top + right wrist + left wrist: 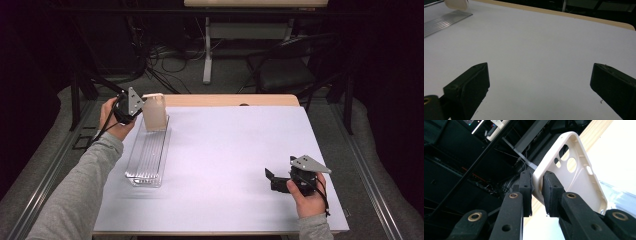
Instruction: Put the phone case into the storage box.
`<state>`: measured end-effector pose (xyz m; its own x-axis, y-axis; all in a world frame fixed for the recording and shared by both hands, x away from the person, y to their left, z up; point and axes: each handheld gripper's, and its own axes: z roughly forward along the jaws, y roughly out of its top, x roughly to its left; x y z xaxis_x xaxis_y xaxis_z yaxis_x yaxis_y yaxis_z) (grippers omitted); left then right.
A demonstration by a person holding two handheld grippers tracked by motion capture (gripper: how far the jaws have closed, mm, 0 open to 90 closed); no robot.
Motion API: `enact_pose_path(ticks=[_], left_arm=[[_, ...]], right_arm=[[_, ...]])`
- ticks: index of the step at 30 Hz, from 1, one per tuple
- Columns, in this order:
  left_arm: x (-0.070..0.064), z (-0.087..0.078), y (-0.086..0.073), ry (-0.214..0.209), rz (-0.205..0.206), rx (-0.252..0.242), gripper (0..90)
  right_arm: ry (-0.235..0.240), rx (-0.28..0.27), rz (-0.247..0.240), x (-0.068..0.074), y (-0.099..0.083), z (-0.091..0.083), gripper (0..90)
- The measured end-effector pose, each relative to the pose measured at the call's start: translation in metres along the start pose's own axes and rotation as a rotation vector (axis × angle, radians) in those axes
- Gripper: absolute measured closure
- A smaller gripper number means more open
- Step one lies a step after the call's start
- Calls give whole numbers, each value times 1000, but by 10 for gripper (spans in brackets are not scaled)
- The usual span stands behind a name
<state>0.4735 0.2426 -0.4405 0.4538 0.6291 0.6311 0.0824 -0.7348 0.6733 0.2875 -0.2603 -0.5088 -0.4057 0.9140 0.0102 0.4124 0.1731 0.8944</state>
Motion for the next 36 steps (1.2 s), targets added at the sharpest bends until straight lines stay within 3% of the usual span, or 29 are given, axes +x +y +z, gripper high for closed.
enact_pose_path(ticks=[11,24,36], left_arm=[[-4,3,-9,-3,-14,-5,789],[-7,8,-9,-1,16,-25,789],[-3,12,-13,15,81,5,787]], right_arm=[[7,-1,1,3,-1,3,26],[3,-4,10,0,-4,2,27],[7,-4,15,1,-3,2,29]])
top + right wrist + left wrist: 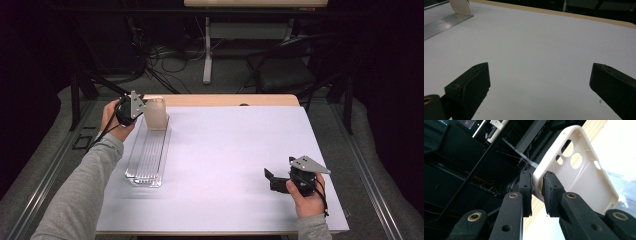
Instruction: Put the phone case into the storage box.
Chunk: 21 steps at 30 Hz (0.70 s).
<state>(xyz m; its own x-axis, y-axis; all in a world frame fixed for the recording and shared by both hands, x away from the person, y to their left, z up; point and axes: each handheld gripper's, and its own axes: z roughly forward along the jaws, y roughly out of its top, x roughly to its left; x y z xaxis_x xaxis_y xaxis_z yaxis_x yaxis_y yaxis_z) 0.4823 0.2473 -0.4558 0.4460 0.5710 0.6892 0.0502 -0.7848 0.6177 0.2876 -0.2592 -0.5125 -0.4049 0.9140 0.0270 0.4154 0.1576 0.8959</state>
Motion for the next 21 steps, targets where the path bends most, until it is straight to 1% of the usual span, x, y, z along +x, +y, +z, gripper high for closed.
enact_pose_path(ticks=[4,12,16,19,21], left_arm=[[2,1,-2,3,5,12,787],[4,5,-4,7,-19,21,779],[5,7,-5,10,-29,23,761],[4,8,-5,9,-26,23,738],[4,9,-6,7,-32,20,721]], right_arm=[[2,2,-1,1,0,1,29],[2,1,-1,1,-1,2,36],[3,4,2,1,-1,2,41],[3,8,4,1,-2,3,43],[3,6,5,1,-1,3,44]])
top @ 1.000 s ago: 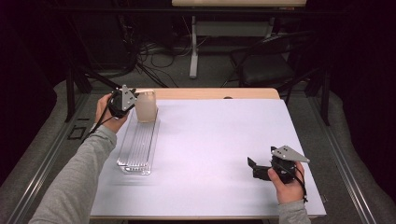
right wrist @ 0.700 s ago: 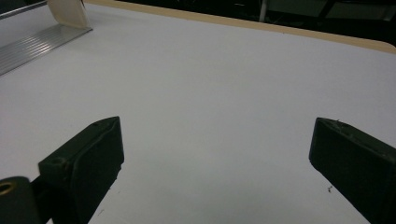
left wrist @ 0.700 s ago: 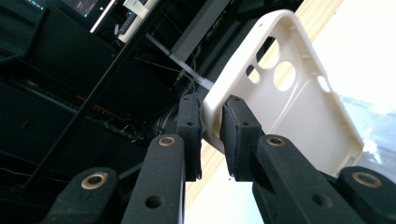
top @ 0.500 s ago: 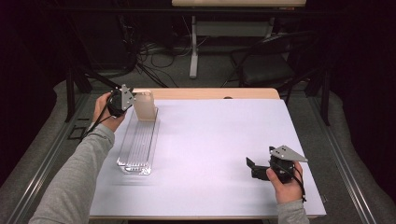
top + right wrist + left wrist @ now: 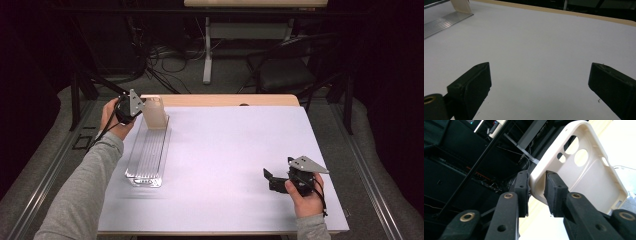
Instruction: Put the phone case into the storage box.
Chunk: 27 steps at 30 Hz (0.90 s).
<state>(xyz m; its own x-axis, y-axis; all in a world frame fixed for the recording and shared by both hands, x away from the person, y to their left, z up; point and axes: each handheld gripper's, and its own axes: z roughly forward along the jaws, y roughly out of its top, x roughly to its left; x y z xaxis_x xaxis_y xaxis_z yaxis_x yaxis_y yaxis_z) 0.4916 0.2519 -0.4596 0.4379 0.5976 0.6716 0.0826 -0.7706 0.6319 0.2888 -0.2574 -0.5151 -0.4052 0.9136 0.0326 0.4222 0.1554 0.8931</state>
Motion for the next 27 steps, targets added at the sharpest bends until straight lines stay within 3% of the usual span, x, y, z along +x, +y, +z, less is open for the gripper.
enact_pose_path(ticks=[12,17,27], left_arm=[[2,1,-1,40,1,-7,502],[3,1,-2,35,-4,-17,429],[6,-2,-2,65,3,-17,404]], right_arm=[[1,1,-1,0,0,1,54],[3,5,-1,1,0,2,56],[8,2,-7,1,0,3,56]])
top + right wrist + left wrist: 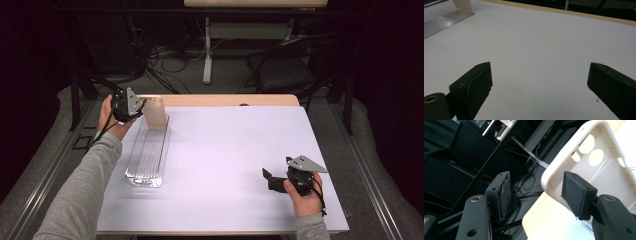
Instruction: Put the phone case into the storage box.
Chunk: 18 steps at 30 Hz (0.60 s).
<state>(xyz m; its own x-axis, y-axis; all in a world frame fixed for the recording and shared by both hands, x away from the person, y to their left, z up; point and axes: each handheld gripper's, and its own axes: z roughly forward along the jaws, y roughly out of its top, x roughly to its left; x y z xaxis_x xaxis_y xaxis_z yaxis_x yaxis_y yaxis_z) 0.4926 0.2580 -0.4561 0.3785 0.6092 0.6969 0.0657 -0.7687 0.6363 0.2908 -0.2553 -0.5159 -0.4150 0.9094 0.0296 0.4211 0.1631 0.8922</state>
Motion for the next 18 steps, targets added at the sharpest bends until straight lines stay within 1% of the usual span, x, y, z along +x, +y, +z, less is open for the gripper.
enact_pose_path(ticks=[1,3,6,9,13,15,18], left_arm=[[0,0,0,-1,-6,1,401],[0,0,0,-2,-7,3,399],[-1,0,0,-7,-24,4,393],[-1,0,0,-8,-26,14,388],[-1,-2,1,-6,-16,12,388],[-1,-3,1,2,-3,8,388],[0,-4,2,4,-18,4,388]], right_arm=[[0,0,0,0,0,0,56],[2,4,1,-1,-1,1,56],[0,6,0,-2,-2,2,56],[2,8,1,-2,-2,3,56],[5,9,-8,-1,-2,4,56],[6,9,-6,-1,-3,4,56],[7,6,-8,-2,-2,4,56]])
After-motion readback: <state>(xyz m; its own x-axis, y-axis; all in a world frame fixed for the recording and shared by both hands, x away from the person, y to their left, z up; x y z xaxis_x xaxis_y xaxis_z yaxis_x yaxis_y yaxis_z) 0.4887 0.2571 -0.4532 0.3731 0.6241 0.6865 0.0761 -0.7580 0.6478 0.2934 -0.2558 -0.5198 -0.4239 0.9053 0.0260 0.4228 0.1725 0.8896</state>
